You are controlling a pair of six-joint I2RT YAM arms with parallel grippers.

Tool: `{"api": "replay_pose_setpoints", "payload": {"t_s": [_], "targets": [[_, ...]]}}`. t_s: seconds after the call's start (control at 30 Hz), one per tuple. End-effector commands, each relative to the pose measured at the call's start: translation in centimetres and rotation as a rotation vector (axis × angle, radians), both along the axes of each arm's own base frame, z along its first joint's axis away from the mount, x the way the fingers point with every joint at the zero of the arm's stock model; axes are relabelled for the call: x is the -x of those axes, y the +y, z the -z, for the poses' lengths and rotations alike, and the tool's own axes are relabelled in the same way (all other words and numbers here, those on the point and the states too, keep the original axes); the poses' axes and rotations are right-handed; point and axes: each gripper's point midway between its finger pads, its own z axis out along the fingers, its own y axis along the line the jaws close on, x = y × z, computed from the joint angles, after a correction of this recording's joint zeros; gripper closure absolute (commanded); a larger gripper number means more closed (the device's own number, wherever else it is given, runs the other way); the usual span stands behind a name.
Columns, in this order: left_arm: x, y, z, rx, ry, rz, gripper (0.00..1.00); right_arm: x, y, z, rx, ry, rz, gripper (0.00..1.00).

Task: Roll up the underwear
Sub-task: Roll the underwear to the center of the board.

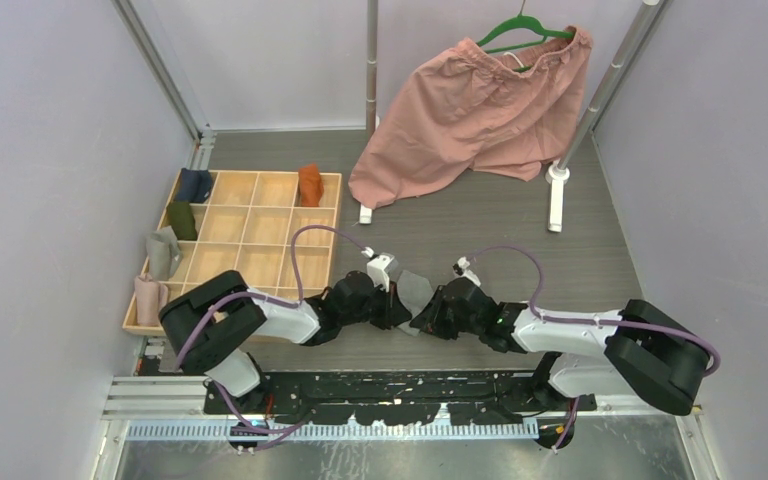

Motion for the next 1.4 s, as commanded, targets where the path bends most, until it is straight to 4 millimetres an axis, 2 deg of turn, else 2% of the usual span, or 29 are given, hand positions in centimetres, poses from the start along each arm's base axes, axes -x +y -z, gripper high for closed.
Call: {"api": "replay_pose_setpoints", "payload": {"t_s": [0.0, 0.17, 0.37, 0.53, 0.83, 1.03, 1.23, 1.37], "targets": [[0.1, 1.2, 2.5, -0.08, 0.026, -0.027, 0.99, 2.1, -3.7, 2.7, 0.196, 0.072, -0.034, 0.7], [0.1, 1.7, 2.8, -0.098, 0.026, -0.04, 0.99, 1.9, -4.1, 0.3, 0.198, 0.037, -0.031, 0.64], [0.1, 1.6, 2.7, -0.098, 0.023, -0.038, 0.99, 1.8, -5.4, -2.0, 0.247, -0.006, -0.043, 0.64], [0.1, 1.6, 2.6, -0.096, 0.025, -0.037, 0.99, 0.9, -4.0, -4.1, 0.193, -0.077, -0.076, 0.64], [0.2, 1.5, 2.6, -0.093, 0.027, -0.03, 0.99, -1.7, -1.6, -7.1, 0.163, -0.174, -0.08, 0.77], [0.2, 1.5, 2.5, -0.09, 0.027, -0.033, 0.99, -2.4, -1.8, -5.3, 0.216, -0.144, -0.072, 0.82], [0.3, 1.6, 2.4, -0.088, 0.027, -0.033, 0.99, -2.5, -2.9, -1.3, 0.269, -0.08, -0.052, 0.83], [0.3, 1.7, 2.2, -0.082, 0.025, -0.041, 0.99, -1.9, -4.1, 1.2, 0.339, -0.031, -0.059, 0.84]]}}
